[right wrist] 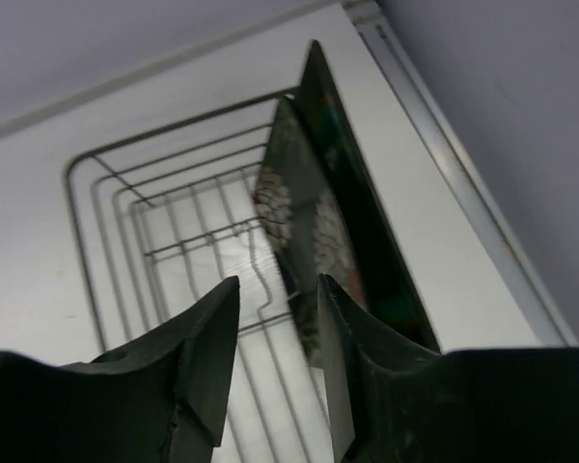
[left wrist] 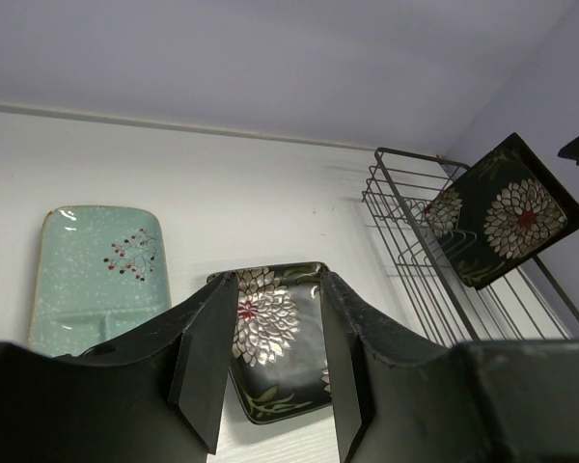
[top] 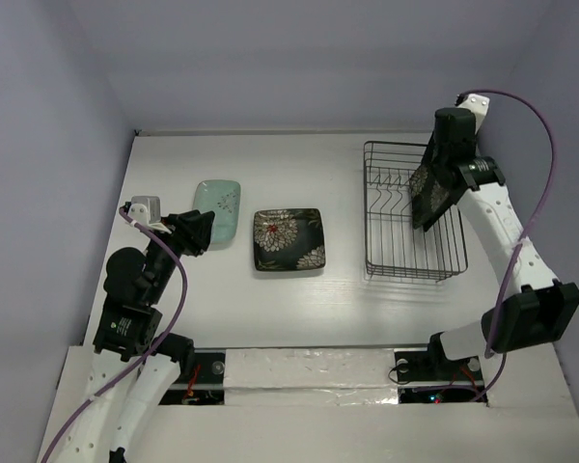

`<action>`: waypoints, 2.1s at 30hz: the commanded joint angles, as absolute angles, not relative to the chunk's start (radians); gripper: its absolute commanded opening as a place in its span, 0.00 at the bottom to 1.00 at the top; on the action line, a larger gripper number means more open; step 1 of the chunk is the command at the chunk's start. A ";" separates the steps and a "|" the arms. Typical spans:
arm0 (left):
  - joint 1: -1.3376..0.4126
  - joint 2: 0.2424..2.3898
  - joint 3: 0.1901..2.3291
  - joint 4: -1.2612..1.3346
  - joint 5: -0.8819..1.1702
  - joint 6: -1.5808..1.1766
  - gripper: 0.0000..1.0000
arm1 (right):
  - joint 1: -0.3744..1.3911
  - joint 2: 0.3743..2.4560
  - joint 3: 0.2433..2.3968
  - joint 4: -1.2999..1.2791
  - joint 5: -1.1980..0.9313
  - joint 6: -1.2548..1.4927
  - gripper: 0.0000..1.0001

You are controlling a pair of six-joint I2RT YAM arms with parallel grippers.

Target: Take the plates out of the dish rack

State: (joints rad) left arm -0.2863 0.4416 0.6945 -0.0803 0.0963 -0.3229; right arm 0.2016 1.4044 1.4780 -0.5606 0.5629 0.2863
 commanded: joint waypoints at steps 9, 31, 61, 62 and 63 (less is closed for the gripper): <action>-0.291 0.440 0.729 -0.054 0.098 -0.319 0.36 | 0.055 1.555 1.594 -0.706 0.531 0.160 0.45; -0.291 0.439 0.727 -0.054 0.097 -0.321 0.36 | 0.032 1.694 1.675 -0.758 0.474 0.080 0.25; -0.291 0.422 0.726 -0.054 0.098 -0.324 0.36 | 0.190 1.454 1.664 -0.661 0.687 -0.133 0.00; -0.291 0.425 0.726 -0.054 0.097 -0.325 0.36 | 0.190 1.447 1.669 -0.669 0.687 -0.118 0.00; -0.291 0.425 0.726 -0.054 0.098 -0.325 0.36 | 0.199 1.431 1.675 -0.673 0.684 -0.107 0.00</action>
State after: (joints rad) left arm -0.2867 0.4278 0.6945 -0.0807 0.0959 -0.3233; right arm 0.1658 1.5131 1.6352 -0.7998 0.6487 -0.1089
